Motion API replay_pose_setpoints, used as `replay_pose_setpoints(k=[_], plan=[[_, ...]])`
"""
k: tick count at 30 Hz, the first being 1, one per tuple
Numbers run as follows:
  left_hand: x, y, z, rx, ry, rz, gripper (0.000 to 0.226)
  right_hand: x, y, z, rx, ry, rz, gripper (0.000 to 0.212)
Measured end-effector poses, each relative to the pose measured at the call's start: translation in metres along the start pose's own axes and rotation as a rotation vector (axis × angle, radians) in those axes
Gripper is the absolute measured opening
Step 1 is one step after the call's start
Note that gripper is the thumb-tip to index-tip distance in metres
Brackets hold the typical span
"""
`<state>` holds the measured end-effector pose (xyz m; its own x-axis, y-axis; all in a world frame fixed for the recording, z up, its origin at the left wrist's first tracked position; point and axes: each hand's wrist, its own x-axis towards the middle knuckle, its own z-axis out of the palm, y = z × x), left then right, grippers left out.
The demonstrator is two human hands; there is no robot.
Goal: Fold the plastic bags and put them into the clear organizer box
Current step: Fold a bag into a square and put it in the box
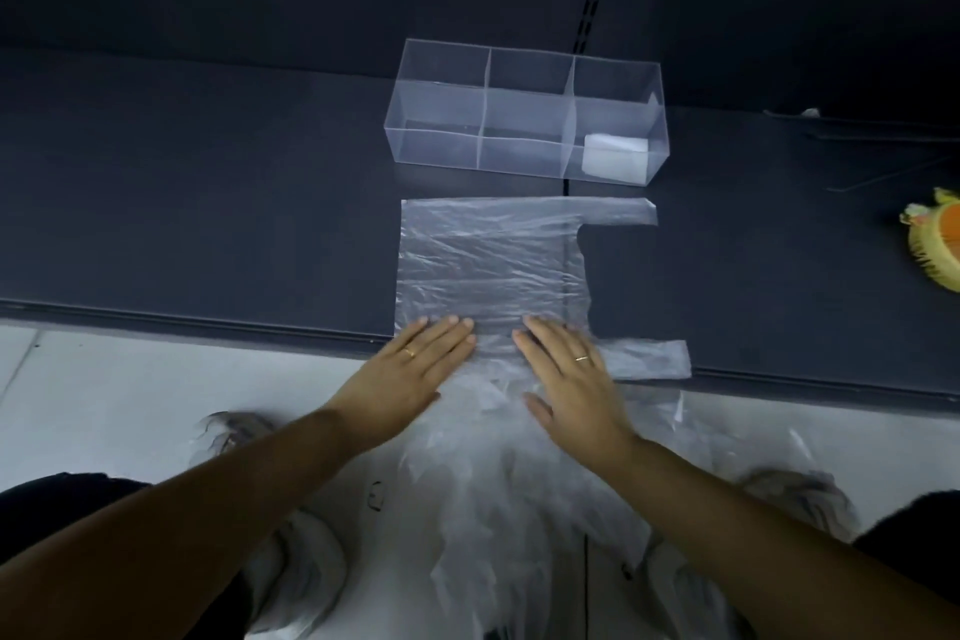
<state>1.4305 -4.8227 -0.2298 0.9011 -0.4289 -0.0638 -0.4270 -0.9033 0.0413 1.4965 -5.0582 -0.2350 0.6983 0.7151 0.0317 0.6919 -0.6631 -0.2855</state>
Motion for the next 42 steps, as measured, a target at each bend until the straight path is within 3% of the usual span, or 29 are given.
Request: replay_pose_setpoints(k=[3,5,8,10,14,19,22,24,27,30,35,39,40,42], plan=[[-0.015,-0.012,-0.003,-0.029,0.143,-0.081,0.075,-0.005,0.018,-0.011,-0.021,0.143,0.093,0.052],[-0.018,-0.019,-0.013,-0.071,0.188,-0.075,0.07,-0.013,0.033,-0.022,-0.065,0.197,0.017,0.034],[-0.015,-0.025,-0.034,-0.174,0.166,-0.077,0.044,-0.02,0.056,-0.043,-0.082,0.14,-0.025,0.01],[-0.01,-0.031,-0.051,-0.379,0.09,-0.239,0.02,-0.017,0.074,-0.06,-0.021,0.031,0.048,0.008],[0.005,-0.058,-0.073,-0.907,-0.001,-0.641,0.01,-0.004,0.106,-0.093,0.33,-0.2,0.314,0.011],[0.032,-0.078,-0.081,-1.368,0.119,-0.941,0.024,0.03,0.126,-0.112,0.908,-0.106,0.629,0.016],[0.049,-0.085,-0.074,-1.459,0.199,-1.049,0.016,0.047,0.131,-0.109,1.25,-0.173,0.782,0.046],[0.058,-0.091,-0.067,-1.458,0.222,-1.1,0.015,0.054,0.134,-0.102,1.259,-0.168,0.785,0.043],[0.07,-0.098,-0.056,-1.4,0.217,-1.11,0.008,0.066,0.138,-0.09,1.166,0.015,0.839,0.01],[0.081,-0.105,-0.046,-1.303,0.233,-1.126,0.017,0.084,0.143,-0.079,1.069,0.131,0.942,0.017],[0.094,-0.112,-0.033,-1.074,0.296,-1.19,0.028,0.11,0.144,-0.062,0.734,0.269,0.961,0.018],[0.097,-0.102,-0.034,-0.635,0.301,-1.182,0.017,0.12,0.141,-0.056,0.499,0.268,0.962,0.016],[0.097,-0.096,-0.034,-0.495,0.365,-1.136,0.012,0.121,0.139,-0.056,0.482,0.26,0.967,0.015],[0.098,-0.081,-0.031,-0.323,0.473,-0.92,0.023,0.12,0.136,-0.058,0.456,0.246,0.977,0.017]])
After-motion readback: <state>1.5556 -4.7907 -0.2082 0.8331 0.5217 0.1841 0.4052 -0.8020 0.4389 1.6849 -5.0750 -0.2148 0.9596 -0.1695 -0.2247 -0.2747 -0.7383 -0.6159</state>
